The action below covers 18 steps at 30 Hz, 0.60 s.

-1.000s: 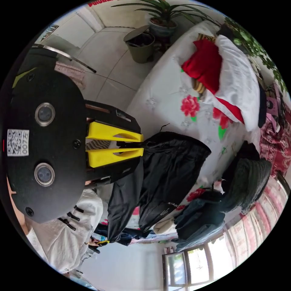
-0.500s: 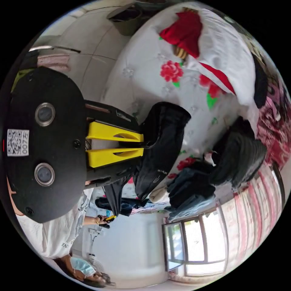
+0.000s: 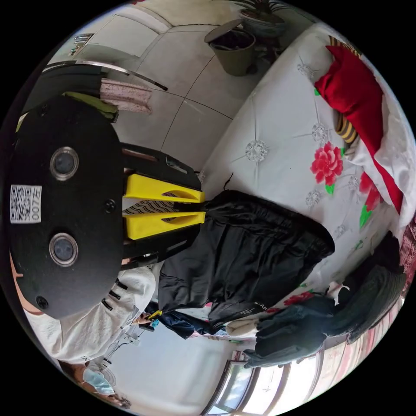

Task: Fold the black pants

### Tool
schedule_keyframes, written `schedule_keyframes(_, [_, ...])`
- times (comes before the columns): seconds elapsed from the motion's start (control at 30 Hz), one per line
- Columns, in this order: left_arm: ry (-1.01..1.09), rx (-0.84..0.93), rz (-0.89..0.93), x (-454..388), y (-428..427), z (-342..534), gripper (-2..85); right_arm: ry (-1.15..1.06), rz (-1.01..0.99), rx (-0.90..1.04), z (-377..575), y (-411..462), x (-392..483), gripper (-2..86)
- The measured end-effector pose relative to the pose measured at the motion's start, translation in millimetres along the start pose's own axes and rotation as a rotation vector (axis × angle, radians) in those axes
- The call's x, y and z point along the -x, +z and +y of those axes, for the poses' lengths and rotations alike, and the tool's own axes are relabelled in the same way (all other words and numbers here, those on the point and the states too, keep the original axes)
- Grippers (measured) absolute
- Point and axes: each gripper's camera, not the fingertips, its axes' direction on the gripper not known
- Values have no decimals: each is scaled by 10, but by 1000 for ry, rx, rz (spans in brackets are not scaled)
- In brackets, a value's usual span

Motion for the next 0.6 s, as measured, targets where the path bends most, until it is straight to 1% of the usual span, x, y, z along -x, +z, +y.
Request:
schedule_keyframes(0.07, [-6, 9, -20, -45, 89, -24, 43, 15, 60, 18, 19, 136, 8, 11])
schedule_keyframes(0.17, [-13, 9, -69, -141, 202, -6, 62, 21, 139, -44, 102, 219, 93, 26])
schedule_keyframes(0.23, [-11, -20, -102, -209, 196, 76, 66, 33, 271, -155, 233, 147, 186, 37])
schedule_keyframes(0.33, [-31, -126, -182, -311, 52, 311, 62, 52, 346, -303, 416, -52, 275, 48])
schedule_keyframes(0.4, [11, -218, -294, -517, -76, 440, 62, 17, 336, -380, 473, -142, 406, 53])
schedule_keyframes(0.47, [75, -271, -372, -756, -113, 414, 64, -34, 270, -422, 432, -150, 579, 57])
schedule_keyframes(0.53, [137, -302, -392, -1025, -90, 260, 70, -110, 168, -432, 229, -48, 892, 65])
schedule_keyframes(0.6, [229, -319, -361, -1435, 14, -72, 83, -163, 109, -447, 30, 81, 1194, 72])
